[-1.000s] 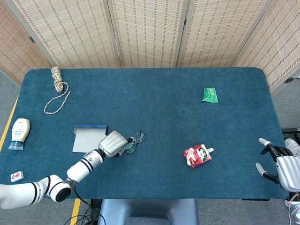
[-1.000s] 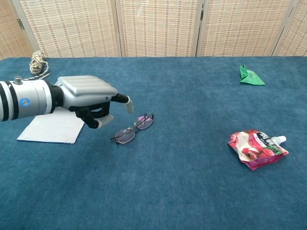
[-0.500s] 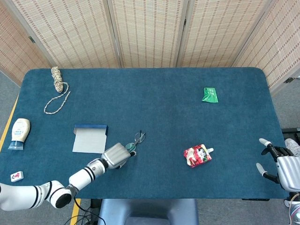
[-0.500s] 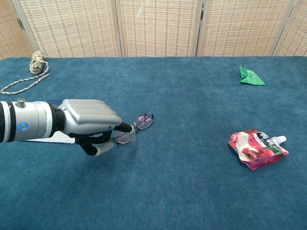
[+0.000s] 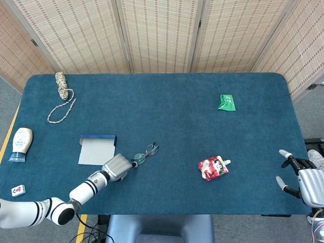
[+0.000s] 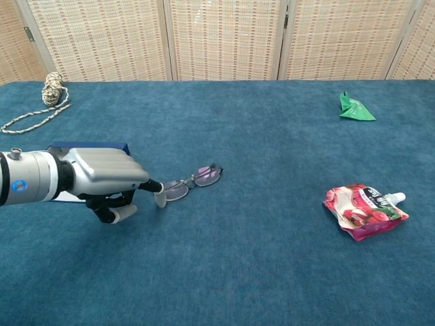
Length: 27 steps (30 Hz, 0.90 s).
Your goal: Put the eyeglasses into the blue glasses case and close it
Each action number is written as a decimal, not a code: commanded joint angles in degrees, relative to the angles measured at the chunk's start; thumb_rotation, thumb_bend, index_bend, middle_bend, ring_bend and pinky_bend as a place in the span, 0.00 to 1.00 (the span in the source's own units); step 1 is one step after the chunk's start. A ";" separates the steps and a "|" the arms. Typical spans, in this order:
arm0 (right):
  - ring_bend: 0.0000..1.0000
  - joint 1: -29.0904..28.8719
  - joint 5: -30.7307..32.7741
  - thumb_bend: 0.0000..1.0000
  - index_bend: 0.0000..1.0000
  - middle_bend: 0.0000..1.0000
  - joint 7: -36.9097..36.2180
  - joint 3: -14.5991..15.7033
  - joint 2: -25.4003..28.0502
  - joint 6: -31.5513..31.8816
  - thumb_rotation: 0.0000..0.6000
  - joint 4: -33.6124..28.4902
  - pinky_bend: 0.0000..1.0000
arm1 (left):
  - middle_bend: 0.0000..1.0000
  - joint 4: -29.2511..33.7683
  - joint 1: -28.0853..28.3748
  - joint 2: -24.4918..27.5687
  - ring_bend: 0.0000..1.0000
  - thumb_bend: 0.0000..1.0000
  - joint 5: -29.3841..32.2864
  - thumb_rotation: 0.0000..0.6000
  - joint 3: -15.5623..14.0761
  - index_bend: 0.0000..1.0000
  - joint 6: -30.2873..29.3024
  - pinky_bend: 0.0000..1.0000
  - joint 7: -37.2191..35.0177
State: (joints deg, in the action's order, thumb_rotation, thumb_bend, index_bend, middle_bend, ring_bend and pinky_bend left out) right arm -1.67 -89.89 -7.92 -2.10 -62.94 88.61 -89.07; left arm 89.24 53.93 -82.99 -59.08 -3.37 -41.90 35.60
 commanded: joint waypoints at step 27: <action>0.38 -0.19 -0.16 0.29 0.17 0.46 0.85 -0.17 0.43 -0.02 1.00 -0.95 0.30 | 0.92 0.55 -2.08 -0.54 0.94 0.49 1.00 1.00 5.06 0.26 -6.84 1.00 -6.58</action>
State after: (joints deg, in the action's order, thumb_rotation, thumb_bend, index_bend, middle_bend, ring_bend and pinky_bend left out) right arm -1.87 -90.04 -7.09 -2.27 -62.51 88.58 -90.02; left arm 90.19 51.73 -82.65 -57.83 1.20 -48.89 29.34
